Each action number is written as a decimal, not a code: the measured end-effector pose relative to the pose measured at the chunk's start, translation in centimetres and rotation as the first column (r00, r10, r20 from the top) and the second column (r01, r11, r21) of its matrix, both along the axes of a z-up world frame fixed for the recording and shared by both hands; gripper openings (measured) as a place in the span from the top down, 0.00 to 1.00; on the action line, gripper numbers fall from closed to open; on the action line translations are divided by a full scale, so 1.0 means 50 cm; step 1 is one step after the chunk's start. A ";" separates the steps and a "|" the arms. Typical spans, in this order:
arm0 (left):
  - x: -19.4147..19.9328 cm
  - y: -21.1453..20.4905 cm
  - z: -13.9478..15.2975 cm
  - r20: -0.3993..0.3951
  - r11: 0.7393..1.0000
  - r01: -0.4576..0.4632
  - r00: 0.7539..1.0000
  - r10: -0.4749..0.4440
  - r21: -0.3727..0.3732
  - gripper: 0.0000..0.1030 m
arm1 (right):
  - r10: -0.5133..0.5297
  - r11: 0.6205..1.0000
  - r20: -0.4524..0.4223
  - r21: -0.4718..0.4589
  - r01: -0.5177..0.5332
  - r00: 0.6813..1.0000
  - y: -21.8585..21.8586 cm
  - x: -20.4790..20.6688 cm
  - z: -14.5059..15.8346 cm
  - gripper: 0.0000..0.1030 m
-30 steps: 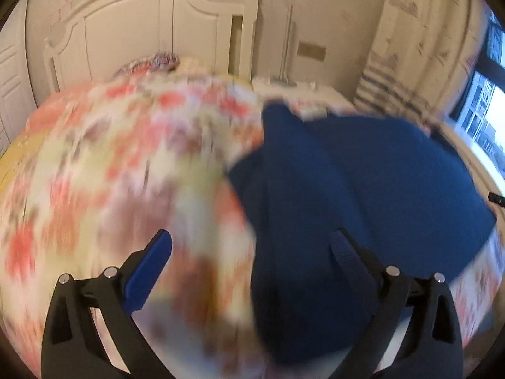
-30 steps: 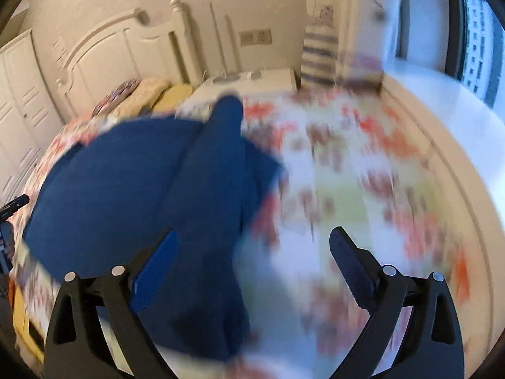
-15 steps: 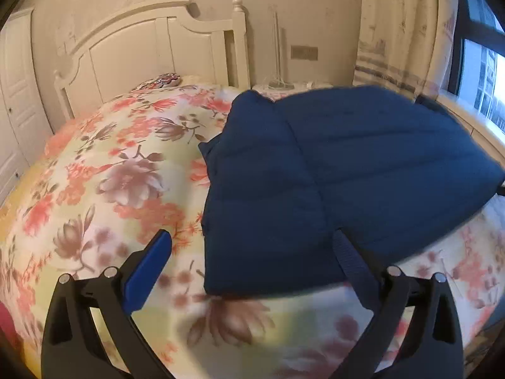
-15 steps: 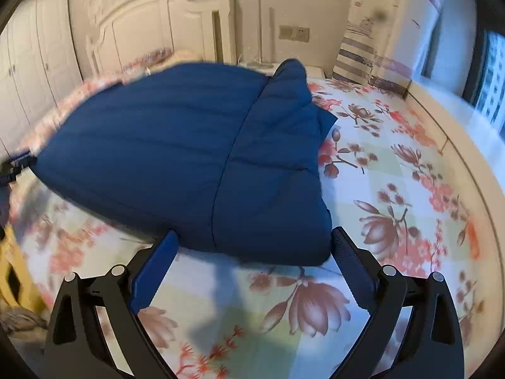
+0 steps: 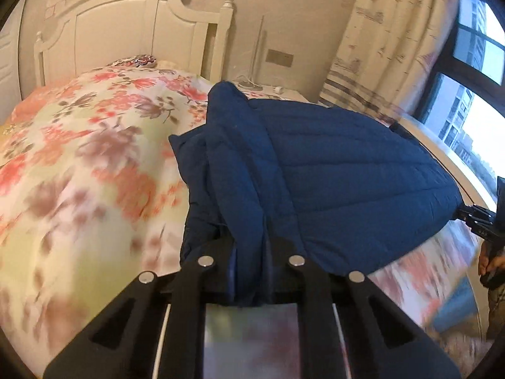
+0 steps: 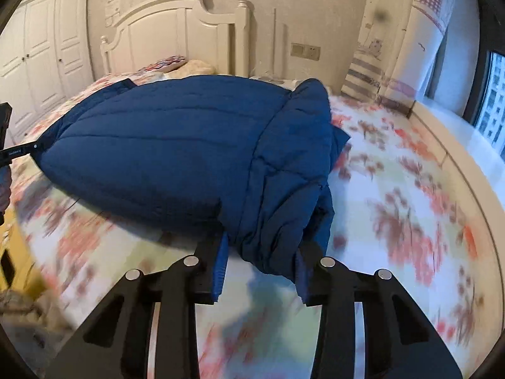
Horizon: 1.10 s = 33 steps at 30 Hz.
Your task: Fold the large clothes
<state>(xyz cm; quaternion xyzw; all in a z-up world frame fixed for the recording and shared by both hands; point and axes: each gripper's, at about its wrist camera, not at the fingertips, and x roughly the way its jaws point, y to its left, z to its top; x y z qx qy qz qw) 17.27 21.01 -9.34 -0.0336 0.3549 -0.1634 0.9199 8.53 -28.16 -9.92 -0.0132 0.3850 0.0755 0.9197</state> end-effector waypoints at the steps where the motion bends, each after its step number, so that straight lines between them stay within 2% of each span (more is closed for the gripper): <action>1: -0.040 0.008 0.000 -0.004 1.000 0.011 1.000 -0.011 0.006 0.87 | 0.012 1.000 -0.003 0.009 -0.012 1.000 0.002 -0.031 0.003 0.63; 5: -0.157 0.033 -0.015 -0.010 1.000 0.029 1.000 -0.030 -0.010 0.85 | 0.023 0.998 -0.017 0.055 -0.022 1.000 0.015 -0.166 0.005 0.62; 8: -0.187 0.040 -0.024 0.028 1.000 0.008 1.000 -0.008 -0.010 0.79 | 0.006 0.999 -0.010 0.039 -0.006 1.000 0.030 -0.206 0.001 0.60; 9: -0.184 0.041 -0.025 0.032 1.000 -0.004 0.999 0.004 -0.007 0.78 | -0.004 1.000 -0.017 0.027 0.004 1.000 0.033 -0.207 0.004 0.56; 10: -0.171 0.036 -0.024 0.030 1.000 -0.030 0.999 0.030 0.004 0.74 | -0.004 1.000 -0.035 0.029 0.005 0.999 0.033 -0.205 0.006 0.46; 11: -0.166 0.031 -0.018 0.032 0.999 -0.046 0.998 0.046 0.021 0.69 | 0.004 0.999 -0.059 0.037 -0.002 0.998 0.029 -0.201 0.015 0.40; 12: -0.165 0.033 -0.011 0.032 0.998 -0.056 0.998 0.055 0.038 0.65 | 0.000 0.999 -0.041 0.044 0.001 0.999 0.021 -0.205 0.035 0.27; 13: -0.170 0.027 0.009 0.051 0.994 -0.080 0.996 0.076 0.079 0.51 | -0.024 0.999 0.005 0.046 0.024 1.000 0.012 -0.217 0.057 0.13; 14: -0.180 0.028 0.028 0.093 0.989 -0.105 0.991 0.095 0.103 0.31 | -0.065 0.996 0.070 0.064 0.060 0.995 -0.006 -0.230 0.087 0.08; 16: -0.210 0.033 0.080 0.204 0.983 -0.143 0.972 0.118 0.116 0.10 | -0.138 0.983 0.141 0.137 0.119 0.980 -0.043 -0.238 0.135 0.07; 17: -0.216 0.031 0.110 0.241 0.984 -0.147 0.963 0.119 0.103 0.08 | -0.163 0.978 0.162 0.160 0.137 0.973 -0.051 -0.227 0.159 0.07; 19: -0.206 0.009 0.161 0.274 0.982 -0.153 0.955 0.118 0.112 0.07 | -0.158 0.982 0.176 0.130 0.136 0.972 -0.030 -0.184 0.188 0.07; 21: -0.168 -0.046 0.202 0.288 0.983 -0.120 0.955 0.075 0.139 0.03 | -0.123 0.991 0.156 0.070 0.113 0.980 0.035 -0.102 0.204 0.07; 24: -0.085 -0.155 0.218 0.251 0.968 -0.076 0.968 0.014 0.239 0.02 | -0.006 1.000 0.152 -0.024 0.010 0.988 0.152 0.021 0.213 0.08; 26: -0.013 -0.221 0.211 0.204 0.954 -0.034 0.979 -0.029 0.297 0.02 | 0.044 0.998 0.121 -0.058 -0.038 0.992 0.218 0.097 0.207 0.09; 27: 0.025 -0.250 0.201 0.183 0.943 -0.023 0.982 -0.041 0.332 0.02 | 0.066 0.996 0.093 -0.068 -0.060 0.993 0.247 0.141 0.201 0.14; 29: 0.100 -0.290 0.173 0.135 0.917 -0.032 0.991 -0.024 0.398 0.02 | 0.090 0.986 0.061 -0.145 -0.080 0.994 0.295 0.202 0.185 0.18; 30: 0.132 -0.300 0.157 0.116 0.907 -0.037 0.993 -0.014 0.420 0.02 | 0.099 0.979 0.025 -0.181 -0.093 0.995 0.318 0.242 0.165 0.23; 31: 0.177 -0.309 0.132 0.084 0.900 -0.048 0.996 0.013 0.434 0.03 | 0.107 0.978 -0.007 -0.181 -0.106 0.994 0.322 0.268 0.146 0.32; 33: 0.226 -0.314 0.087 0.039 0.901 -0.056 0.998 0.044 0.431 0.03 | 0.076 0.970 -0.093 -0.223 -0.095 0.993 0.328 0.327 0.077 0.39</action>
